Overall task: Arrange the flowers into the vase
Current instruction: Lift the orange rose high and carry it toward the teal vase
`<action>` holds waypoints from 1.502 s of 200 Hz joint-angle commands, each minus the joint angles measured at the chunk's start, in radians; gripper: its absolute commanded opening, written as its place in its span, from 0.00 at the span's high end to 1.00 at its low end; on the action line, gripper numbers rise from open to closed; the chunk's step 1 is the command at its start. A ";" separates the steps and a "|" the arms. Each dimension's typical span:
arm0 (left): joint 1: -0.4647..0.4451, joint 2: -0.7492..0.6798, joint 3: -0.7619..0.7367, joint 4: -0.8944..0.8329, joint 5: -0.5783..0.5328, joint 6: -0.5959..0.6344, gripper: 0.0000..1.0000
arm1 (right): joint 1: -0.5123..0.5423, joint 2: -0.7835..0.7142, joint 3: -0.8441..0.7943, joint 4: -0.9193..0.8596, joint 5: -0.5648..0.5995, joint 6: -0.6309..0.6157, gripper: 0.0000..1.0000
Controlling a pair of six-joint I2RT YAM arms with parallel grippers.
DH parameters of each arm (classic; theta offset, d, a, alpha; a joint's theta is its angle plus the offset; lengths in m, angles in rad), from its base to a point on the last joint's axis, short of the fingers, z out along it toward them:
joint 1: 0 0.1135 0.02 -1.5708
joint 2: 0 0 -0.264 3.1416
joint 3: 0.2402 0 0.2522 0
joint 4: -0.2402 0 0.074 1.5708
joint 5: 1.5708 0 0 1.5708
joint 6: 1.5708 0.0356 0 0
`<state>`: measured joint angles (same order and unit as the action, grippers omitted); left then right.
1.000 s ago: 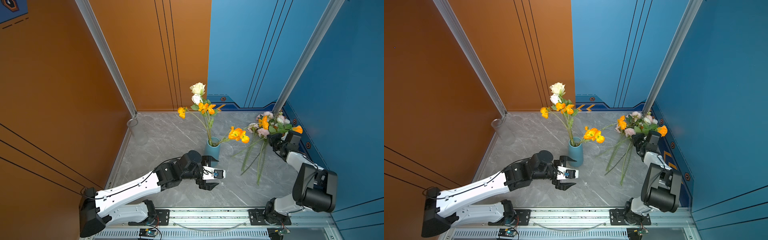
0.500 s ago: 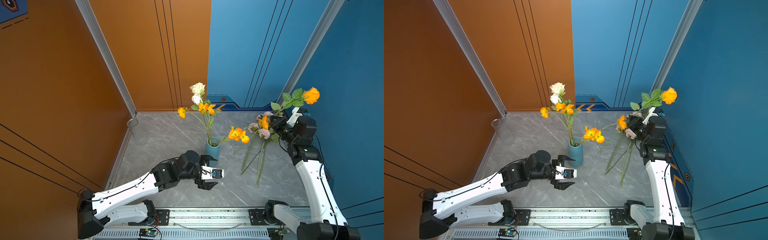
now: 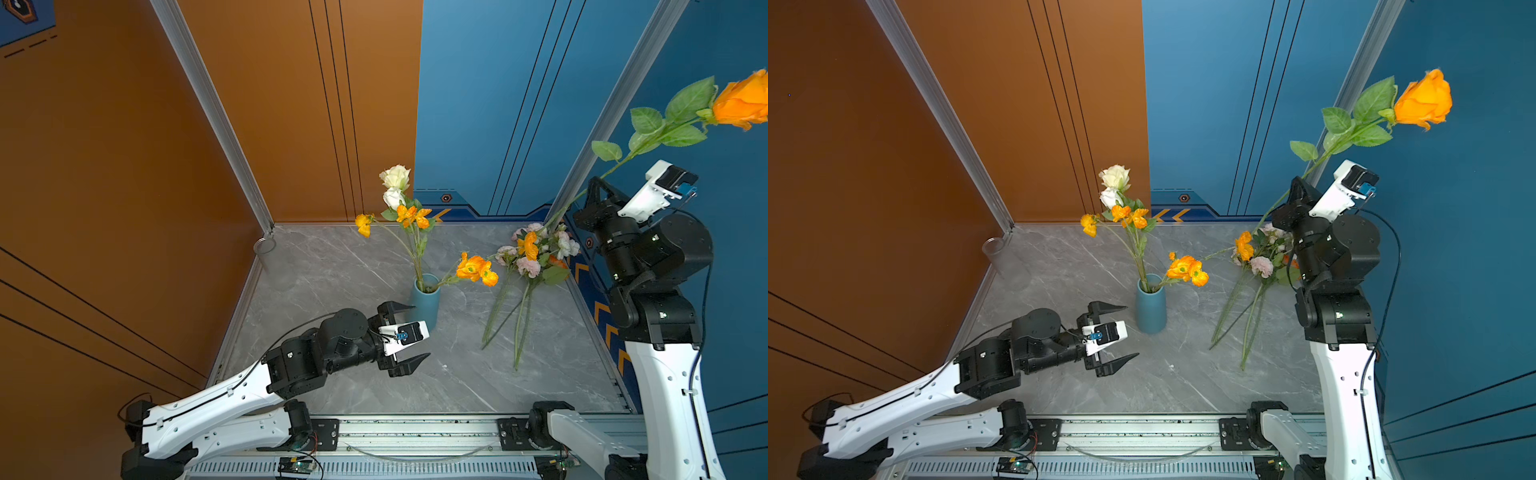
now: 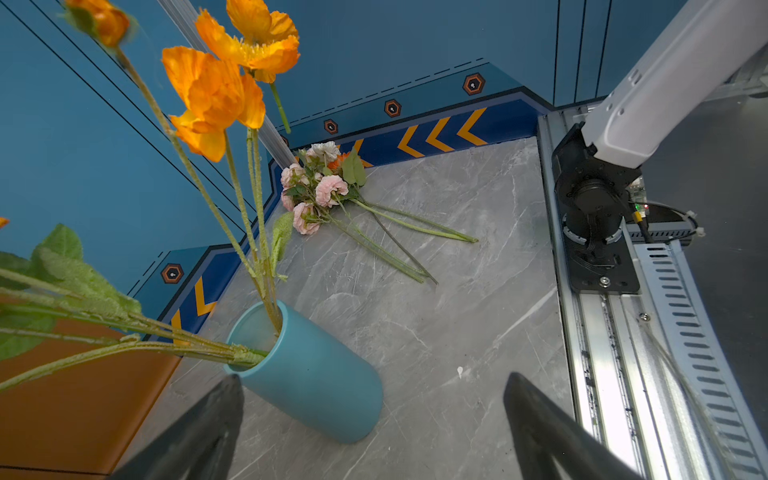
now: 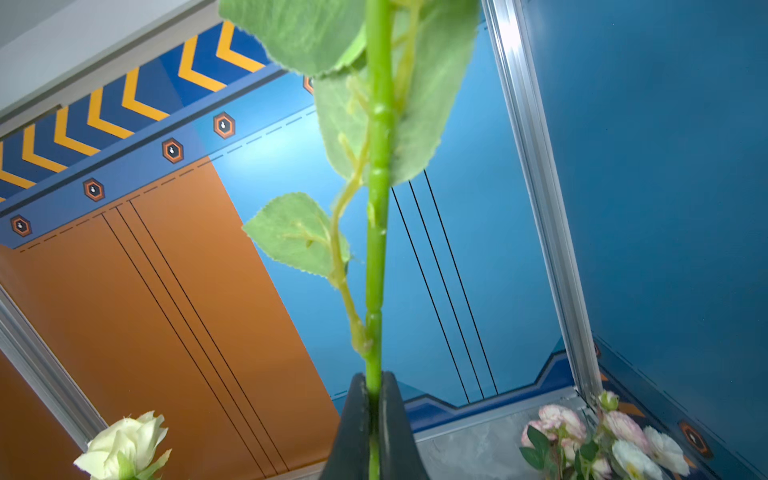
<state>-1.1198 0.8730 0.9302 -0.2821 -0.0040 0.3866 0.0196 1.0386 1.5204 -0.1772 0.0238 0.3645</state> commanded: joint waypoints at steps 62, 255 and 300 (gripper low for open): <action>-0.055 0.035 -0.049 0.059 -0.098 -0.101 0.02 | 0.102 0.158 0.062 0.403 -0.216 0.092 1.00; -0.053 -0.057 -0.166 0.112 -0.309 -0.178 0.02 | 0.186 0.561 0.193 0.095 -0.797 0.264 1.00; -0.051 -0.062 -0.182 0.149 -0.290 -0.180 0.02 | 0.220 0.555 0.129 0.112 -0.796 0.155 1.00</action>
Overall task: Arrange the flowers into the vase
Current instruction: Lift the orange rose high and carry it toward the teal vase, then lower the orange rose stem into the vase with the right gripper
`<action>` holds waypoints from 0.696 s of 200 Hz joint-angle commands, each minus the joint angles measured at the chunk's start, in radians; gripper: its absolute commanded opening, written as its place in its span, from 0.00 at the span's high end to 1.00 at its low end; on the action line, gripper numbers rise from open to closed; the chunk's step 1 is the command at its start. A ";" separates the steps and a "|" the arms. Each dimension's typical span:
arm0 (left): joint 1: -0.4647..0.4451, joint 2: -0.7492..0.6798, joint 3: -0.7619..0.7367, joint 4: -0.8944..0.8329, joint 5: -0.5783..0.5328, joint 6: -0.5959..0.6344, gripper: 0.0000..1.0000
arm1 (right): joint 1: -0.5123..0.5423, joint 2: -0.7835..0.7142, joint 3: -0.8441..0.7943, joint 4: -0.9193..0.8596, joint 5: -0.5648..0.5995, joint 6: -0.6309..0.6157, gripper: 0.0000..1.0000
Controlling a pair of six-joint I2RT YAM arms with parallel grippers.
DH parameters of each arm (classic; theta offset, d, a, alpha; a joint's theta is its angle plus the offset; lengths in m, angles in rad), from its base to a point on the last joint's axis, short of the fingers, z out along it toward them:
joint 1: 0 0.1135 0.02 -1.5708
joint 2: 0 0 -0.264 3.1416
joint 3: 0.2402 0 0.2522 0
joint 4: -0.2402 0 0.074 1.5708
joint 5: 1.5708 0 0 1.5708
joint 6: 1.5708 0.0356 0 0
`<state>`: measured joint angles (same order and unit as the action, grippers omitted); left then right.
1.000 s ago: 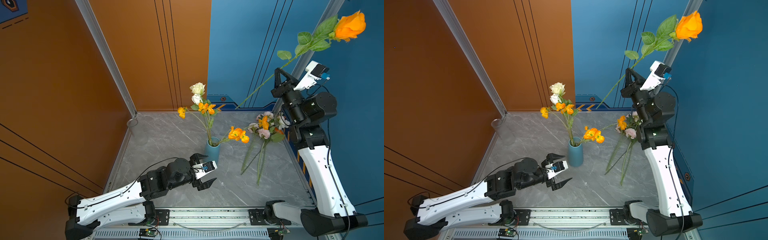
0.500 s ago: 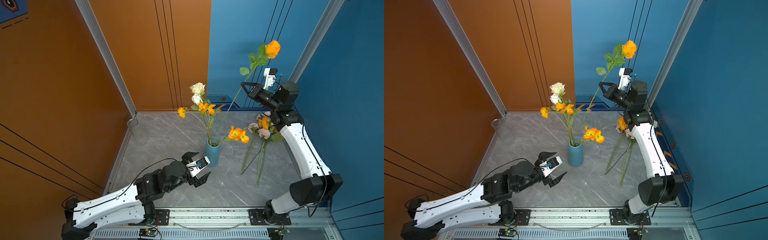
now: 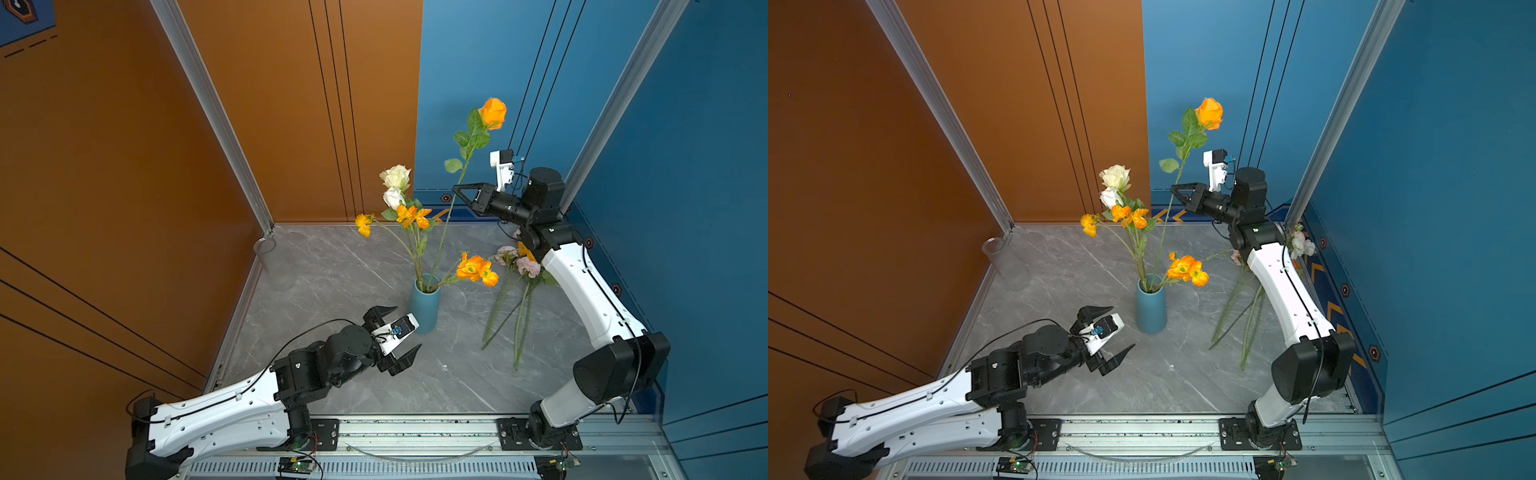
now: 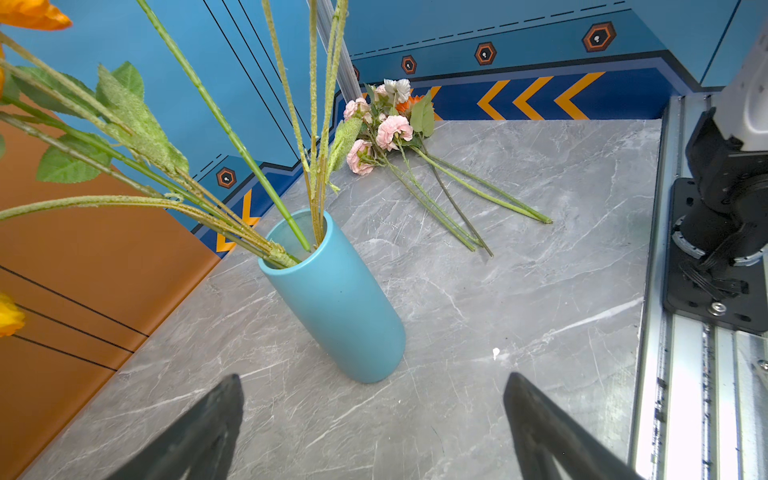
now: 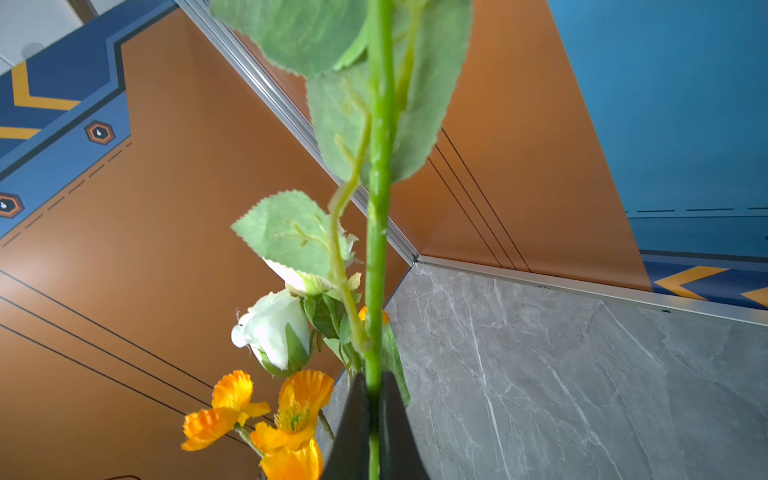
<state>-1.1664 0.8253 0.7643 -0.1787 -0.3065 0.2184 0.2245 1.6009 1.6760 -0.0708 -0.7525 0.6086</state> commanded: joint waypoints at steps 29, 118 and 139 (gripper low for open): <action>-0.005 -0.014 -0.023 0.044 0.007 -0.012 0.02 | 0.028 -0.016 -0.046 -0.013 -0.021 -0.126 1.00; -0.003 -0.031 -0.032 0.028 0.001 -0.011 0.02 | 0.099 -0.074 -0.089 -0.052 -0.016 -0.272 0.82; 0.001 -0.033 -0.037 0.031 0.001 -0.012 0.02 | 0.100 -0.093 -0.098 -0.056 -0.026 -0.285 0.69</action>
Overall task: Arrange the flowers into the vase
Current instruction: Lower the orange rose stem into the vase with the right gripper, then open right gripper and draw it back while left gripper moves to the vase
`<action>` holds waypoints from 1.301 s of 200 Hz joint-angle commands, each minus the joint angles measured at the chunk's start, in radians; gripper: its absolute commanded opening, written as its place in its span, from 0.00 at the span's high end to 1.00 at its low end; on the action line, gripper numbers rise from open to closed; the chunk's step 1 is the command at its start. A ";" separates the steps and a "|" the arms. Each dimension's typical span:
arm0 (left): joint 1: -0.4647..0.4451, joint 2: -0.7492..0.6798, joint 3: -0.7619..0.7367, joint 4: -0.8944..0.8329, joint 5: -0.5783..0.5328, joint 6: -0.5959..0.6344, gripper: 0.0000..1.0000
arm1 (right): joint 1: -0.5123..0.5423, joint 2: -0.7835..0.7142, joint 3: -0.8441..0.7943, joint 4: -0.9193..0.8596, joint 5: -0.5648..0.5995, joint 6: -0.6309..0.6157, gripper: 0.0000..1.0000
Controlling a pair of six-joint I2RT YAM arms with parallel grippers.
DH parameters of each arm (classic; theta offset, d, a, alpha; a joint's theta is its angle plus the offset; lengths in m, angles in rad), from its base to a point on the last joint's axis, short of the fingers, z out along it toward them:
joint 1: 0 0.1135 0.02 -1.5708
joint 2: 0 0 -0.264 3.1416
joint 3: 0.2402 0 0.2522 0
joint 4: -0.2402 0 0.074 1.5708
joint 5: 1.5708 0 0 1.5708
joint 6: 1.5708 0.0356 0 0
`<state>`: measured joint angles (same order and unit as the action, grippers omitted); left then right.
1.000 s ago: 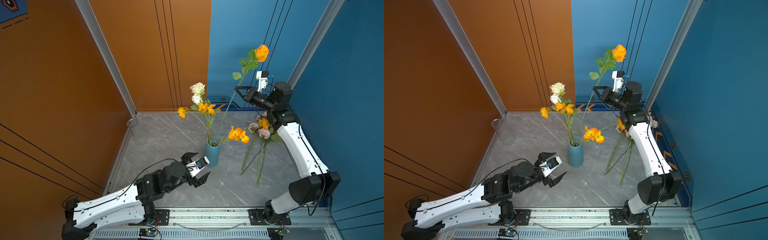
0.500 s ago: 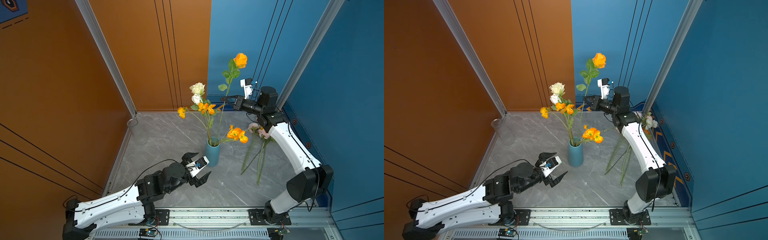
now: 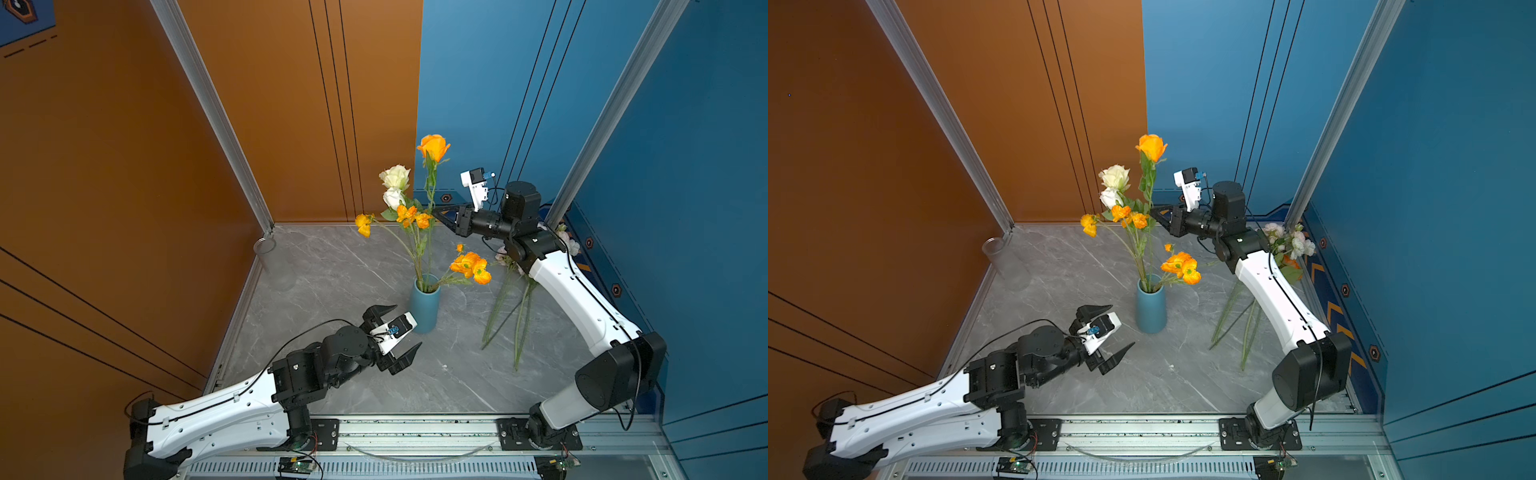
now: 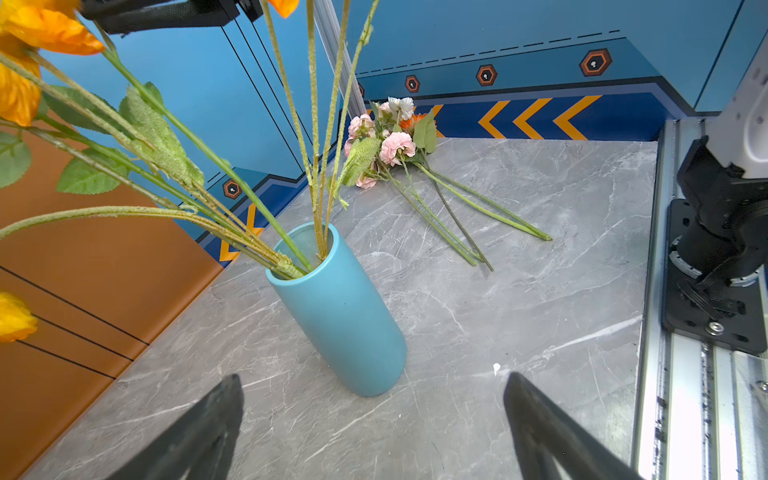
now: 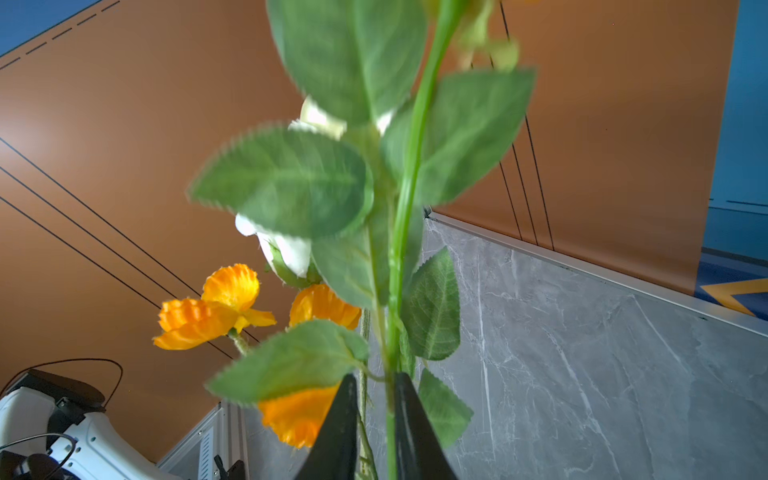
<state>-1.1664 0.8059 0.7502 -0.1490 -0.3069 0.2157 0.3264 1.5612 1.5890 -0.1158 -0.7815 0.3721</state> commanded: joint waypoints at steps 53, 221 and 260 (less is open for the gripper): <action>0.013 0.012 -0.026 0.019 -0.002 -0.010 0.02 | -0.003 -0.108 -0.008 -0.062 0.060 -0.085 0.52; 0.267 0.479 -0.263 0.943 0.216 -0.206 0.02 | -0.050 -0.872 -0.448 -0.347 0.638 -0.179 0.00; 0.306 0.590 -0.243 1.051 0.242 -0.178 0.02 | -0.028 -0.994 -0.635 -0.431 0.586 -0.048 0.00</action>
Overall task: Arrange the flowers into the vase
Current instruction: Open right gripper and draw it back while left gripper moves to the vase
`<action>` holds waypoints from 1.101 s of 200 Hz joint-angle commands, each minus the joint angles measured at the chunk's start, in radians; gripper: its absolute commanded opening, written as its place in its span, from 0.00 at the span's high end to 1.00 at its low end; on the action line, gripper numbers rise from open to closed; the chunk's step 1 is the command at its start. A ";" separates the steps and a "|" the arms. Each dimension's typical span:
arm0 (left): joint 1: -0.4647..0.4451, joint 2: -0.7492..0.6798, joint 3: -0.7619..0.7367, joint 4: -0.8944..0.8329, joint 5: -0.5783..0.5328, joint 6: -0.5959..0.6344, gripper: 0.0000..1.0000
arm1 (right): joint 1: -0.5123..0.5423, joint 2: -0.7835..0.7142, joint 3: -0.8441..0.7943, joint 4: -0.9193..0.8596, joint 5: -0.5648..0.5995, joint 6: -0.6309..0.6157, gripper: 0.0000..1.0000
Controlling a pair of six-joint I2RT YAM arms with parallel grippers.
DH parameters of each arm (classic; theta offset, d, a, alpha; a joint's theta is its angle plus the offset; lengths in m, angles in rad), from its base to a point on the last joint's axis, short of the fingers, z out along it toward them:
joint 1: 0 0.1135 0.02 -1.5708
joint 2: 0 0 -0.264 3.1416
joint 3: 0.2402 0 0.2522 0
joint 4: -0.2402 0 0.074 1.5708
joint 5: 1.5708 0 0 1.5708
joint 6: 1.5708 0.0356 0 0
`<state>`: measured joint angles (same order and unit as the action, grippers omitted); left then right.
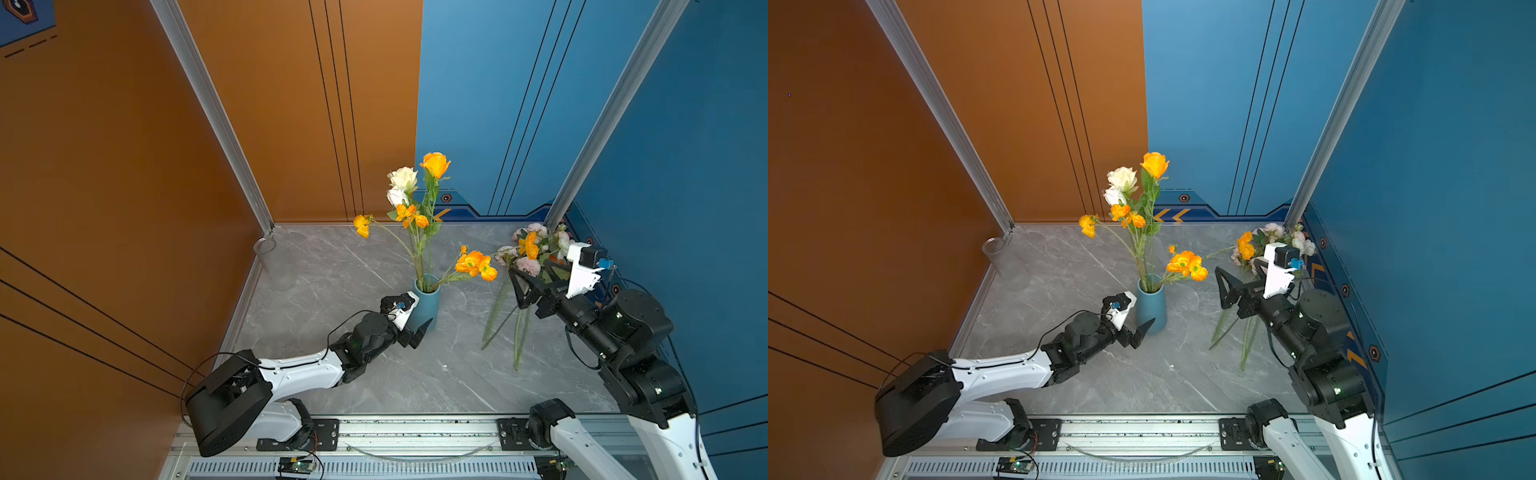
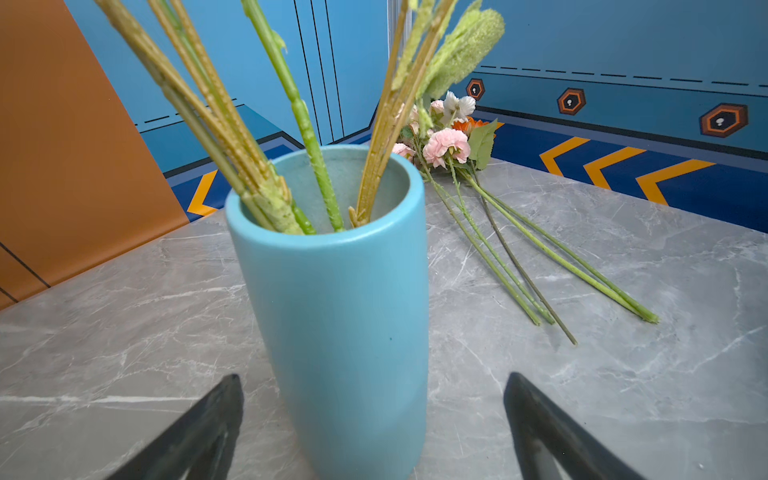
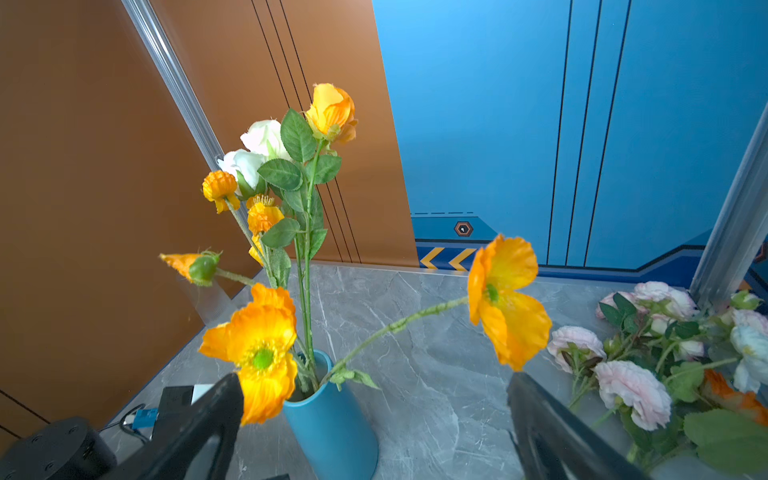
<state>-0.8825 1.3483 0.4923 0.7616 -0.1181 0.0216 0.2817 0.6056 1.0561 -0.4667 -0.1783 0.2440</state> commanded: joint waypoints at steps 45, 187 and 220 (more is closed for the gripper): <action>0.042 0.141 0.019 0.256 0.111 -0.006 0.02 | 0.118 -0.151 -0.309 -0.011 0.007 0.061 0.00; 0.117 0.388 0.205 0.384 0.182 -0.012 0.06 | 0.499 0.024 -0.523 0.365 0.141 -0.025 0.00; 0.131 0.390 0.205 0.392 0.225 -0.023 0.28 | 0.493 0.084 -0.518 0.412 0.136 -0.031 0.00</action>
<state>-0.7738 1.7306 0.6830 1.1187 0.0578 0.0059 0.7746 0.6544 0.5381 -0.1257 -0.0547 0.2325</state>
